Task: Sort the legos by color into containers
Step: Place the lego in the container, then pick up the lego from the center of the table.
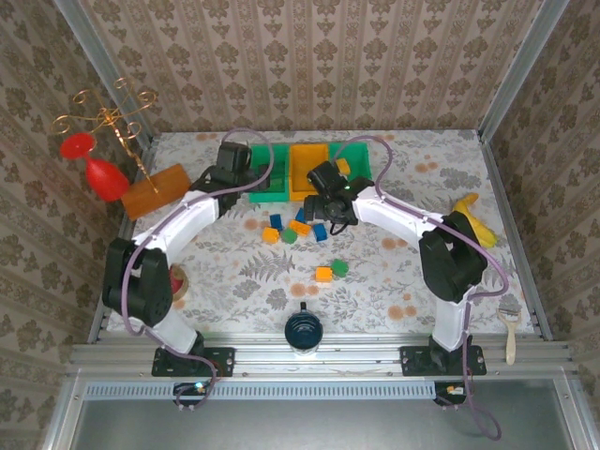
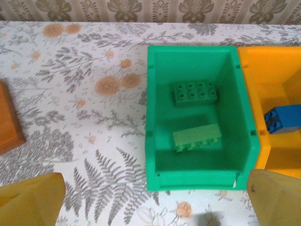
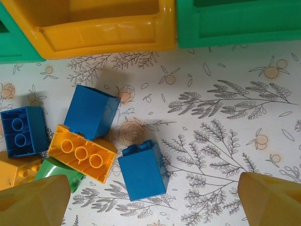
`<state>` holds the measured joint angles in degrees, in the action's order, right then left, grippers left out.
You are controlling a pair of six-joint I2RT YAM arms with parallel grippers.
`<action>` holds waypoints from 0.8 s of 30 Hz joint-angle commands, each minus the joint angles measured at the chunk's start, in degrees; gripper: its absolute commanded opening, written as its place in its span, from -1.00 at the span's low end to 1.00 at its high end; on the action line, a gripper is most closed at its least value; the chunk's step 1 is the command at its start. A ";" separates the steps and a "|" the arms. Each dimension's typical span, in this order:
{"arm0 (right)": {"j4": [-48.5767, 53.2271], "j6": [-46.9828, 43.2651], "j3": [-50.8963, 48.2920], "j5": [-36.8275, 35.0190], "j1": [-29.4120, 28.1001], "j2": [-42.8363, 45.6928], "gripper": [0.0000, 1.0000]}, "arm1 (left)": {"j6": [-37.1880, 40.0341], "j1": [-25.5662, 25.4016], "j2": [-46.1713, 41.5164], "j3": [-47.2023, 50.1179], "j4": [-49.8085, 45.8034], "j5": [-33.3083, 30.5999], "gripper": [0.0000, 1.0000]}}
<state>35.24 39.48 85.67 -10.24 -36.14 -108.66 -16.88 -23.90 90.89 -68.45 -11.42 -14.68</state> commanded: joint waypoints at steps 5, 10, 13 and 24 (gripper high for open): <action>3.31 0.76 5.38 -1.10 -1.99 -4.50 0.84 | -4.45 -0.10 -11.02 14.36 6.52 -3.50 1.00; 4.06 0.77 8.29 -1.19 -2.75 -7.24 0.79 | -8.28 -0.29 -18.06 23.72 8.98 -3.96 1.00; 4.56 0.77 10.45 -1.27 -3.01 -9.03 0.77 | -10.49 -0.34 -21.63 28.08 9.35 -3.93 1.00; 8.24 1.03 19.57 -3.40 -3.15 -17.61 0.62 | -11.62 -0.28 -24.49 32.58 8.37 -2.99 1.00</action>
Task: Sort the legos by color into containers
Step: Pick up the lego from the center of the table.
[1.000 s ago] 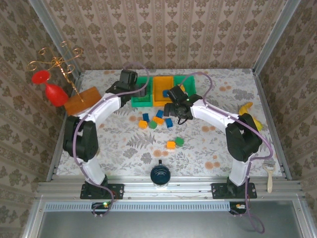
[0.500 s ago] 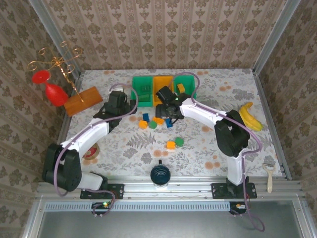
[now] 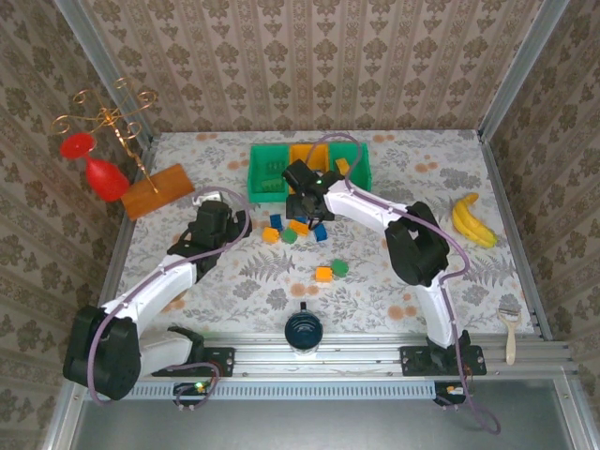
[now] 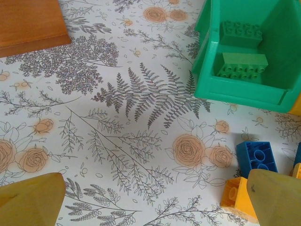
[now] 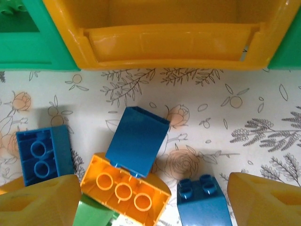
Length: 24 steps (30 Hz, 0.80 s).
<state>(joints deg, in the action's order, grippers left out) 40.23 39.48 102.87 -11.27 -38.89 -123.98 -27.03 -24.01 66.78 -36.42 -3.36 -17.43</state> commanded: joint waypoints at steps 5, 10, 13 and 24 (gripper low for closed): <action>4.48 1.12 6.22 -3.97 -0.39 -6.08 0.57 | -2.42 -0.15 0.36 0.74 0.48 -0.06 1.00; 4.95 0.87 9.19 -4.84 -0.22 -8.82 0.51 | -2.24 -0.09 1.43 0.17 0.41 0.53 1.00; 5.60 0.62 11.20 -4.64 0.03 -10.58 0.47 | -2.24 -0.15 1.81 0.04 0.45 0.71 1.00; 7.23 0.16 12.99 -4.24 0.66 -13.21 0.25 | -2.46 -0.09 2.45 -0.06 0.53 1.33 1.00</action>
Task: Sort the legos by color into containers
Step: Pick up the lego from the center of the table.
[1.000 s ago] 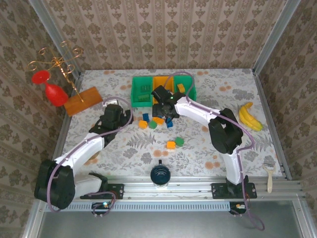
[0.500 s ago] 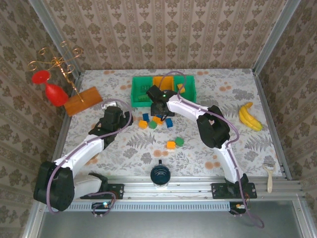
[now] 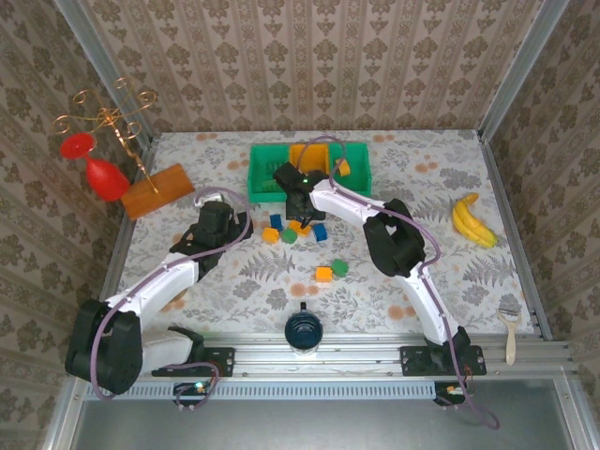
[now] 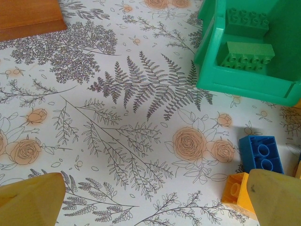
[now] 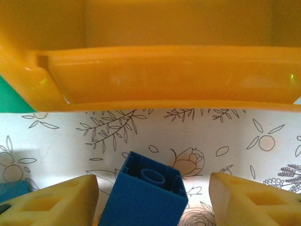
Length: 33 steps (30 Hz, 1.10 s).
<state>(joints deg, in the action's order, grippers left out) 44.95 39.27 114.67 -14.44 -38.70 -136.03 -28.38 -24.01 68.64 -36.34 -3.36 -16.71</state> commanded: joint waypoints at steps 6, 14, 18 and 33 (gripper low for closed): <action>2.04 0.55 -1.10 -1.03 0.88 0.00 0.03 | -1.27 -0.14 0.88 -0.23 0.71 0.81 1.00; -0.97 0.81 -4.79 1.63 1.91 1.53 -0.22 | -1.34 -0.10 1.63 -0.66 0.88 1.29 1.00; -1.78 0.47 -5.40 2.46 2.14 1.64 -0.37 | -1.48 -0.12 1.58 -0.66 0.81 1.30 1.00; -4.32 -5.21 -7.94 0.46 2.22 10.25 -0.75 | -1.40 -0.07 1.33 -0.66 0.28 0.95 1.00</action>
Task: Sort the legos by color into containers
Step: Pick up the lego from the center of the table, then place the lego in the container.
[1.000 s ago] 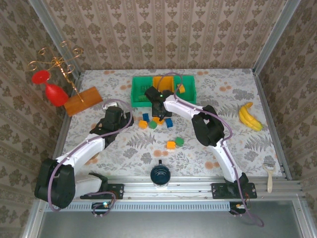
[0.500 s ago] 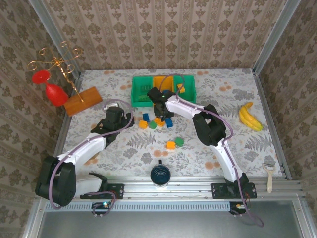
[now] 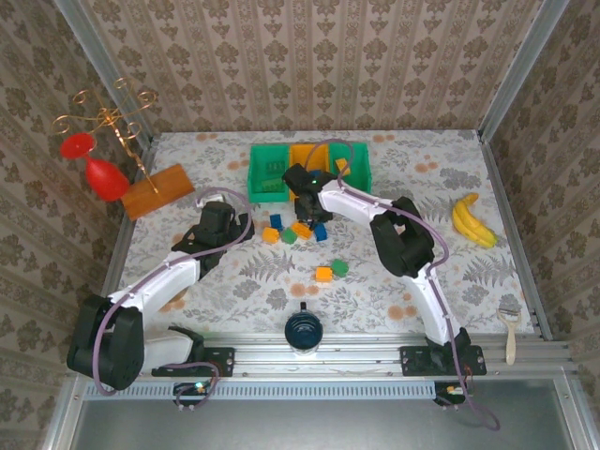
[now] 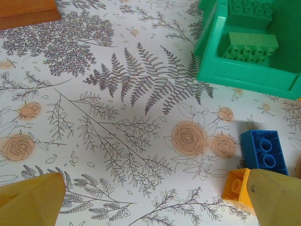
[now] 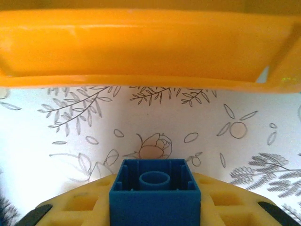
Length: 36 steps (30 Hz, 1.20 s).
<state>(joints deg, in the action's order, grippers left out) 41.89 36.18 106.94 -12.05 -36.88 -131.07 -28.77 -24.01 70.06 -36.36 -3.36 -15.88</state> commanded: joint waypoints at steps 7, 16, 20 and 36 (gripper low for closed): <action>-1.98 -6.12 1.88 -5.57 0.75 7.59 -0.75 | -0.87 -0.07 -0.10 -0.82 0.08 0.10 1.00; -2.61 -11.29 10.68 -7.66 2.38 2.27 -0.75 | -0.67 -0.06 -0.36 -0.81 -0.42 0.23 1.00; -2.25 -12.31 15.93 -7.17 3.13 -1.02 -0.73 | -0.68 -0.03 -0.36 -0.81 -0.71 0.31 1.00; -0.50 -13.84 26.43 -5.13 4.58 -8.07 -0.01 | -0.76 0.02 -1.92 -0.12 -1.21 1.14 1.00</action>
<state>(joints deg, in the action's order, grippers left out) 39.64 22.96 130.89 -17.56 -32.60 -138.08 -28.77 -24.01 70.00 -36.36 -3.46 -15.22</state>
